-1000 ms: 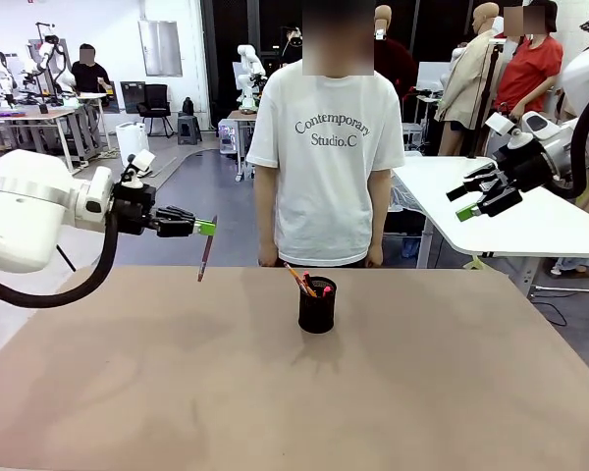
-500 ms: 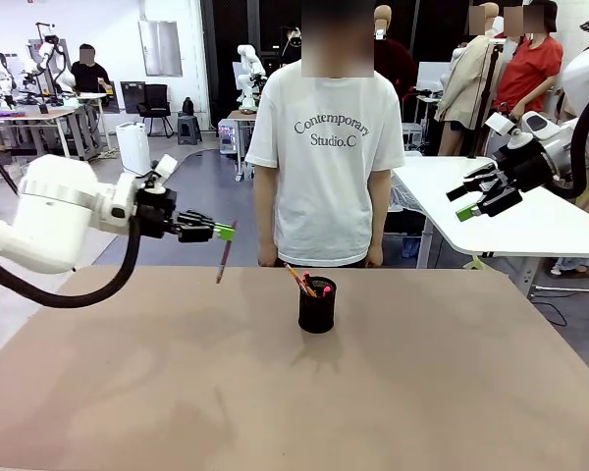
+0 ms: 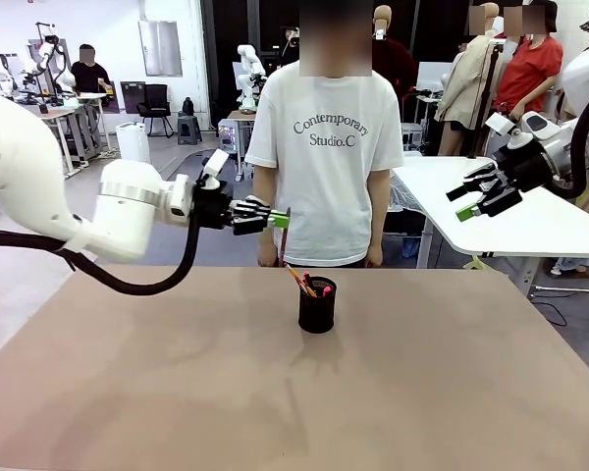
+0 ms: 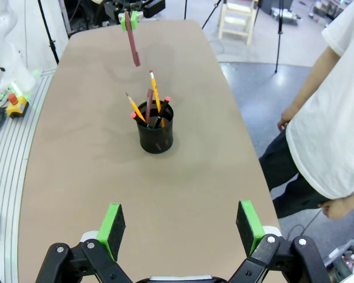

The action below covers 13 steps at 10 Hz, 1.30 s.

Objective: Place the pens into the pen holder.
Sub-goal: Pick up a writing instrument from the table and place it into the Pen holder.

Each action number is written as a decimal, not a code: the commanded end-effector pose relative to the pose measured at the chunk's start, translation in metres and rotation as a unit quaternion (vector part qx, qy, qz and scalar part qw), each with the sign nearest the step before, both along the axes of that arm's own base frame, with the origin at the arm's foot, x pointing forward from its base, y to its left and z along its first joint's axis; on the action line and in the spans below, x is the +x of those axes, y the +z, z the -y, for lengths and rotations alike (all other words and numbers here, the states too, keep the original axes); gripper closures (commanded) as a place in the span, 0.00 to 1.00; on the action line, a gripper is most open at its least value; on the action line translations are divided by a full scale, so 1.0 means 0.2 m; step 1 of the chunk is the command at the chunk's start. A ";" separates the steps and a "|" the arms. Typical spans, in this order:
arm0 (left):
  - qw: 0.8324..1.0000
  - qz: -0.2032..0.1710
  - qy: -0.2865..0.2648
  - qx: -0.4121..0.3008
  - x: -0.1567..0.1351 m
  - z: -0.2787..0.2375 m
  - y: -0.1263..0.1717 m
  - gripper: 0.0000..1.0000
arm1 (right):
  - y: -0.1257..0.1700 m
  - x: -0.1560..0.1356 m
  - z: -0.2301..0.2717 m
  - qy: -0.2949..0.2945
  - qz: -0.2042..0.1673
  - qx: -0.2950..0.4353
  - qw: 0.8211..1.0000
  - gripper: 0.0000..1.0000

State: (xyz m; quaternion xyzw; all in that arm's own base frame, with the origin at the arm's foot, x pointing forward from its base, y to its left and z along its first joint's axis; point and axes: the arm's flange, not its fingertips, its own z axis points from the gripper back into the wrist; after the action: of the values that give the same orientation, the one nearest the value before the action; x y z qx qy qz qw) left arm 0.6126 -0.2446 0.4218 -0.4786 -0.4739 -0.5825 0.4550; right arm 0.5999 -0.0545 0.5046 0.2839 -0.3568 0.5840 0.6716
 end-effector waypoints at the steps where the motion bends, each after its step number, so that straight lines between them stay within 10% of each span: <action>1: 0.999 0.017 -0.017 -0.037 0.08 0.09 -0.05 1.00 | 0.01 0.00 -0.02 -0.005 0.005 -0.001 1.000 0.00; 8: 0.994 0.024 -0.080 -0.069 0.08 0.34 -0.16 1.00 | 0.01 0.00 -0.02 -0.005 0.005 -0.001 1.000 0.00; 13: 0.995 0.035 -0.074 -0.060 0.08 0.32 -0.17 0.12 | 0.01 0.00 -0.02 -0.005 0.005 -0.001 1.000 0.00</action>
State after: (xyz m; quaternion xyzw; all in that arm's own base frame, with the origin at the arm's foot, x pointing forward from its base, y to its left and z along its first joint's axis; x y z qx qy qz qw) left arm 0.6289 -0.3117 0.3866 -0.5264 -0.4817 -0.5935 0.3722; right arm 0.5999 -0.0545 0.5047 0.2839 -0.3568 0.5840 0.6716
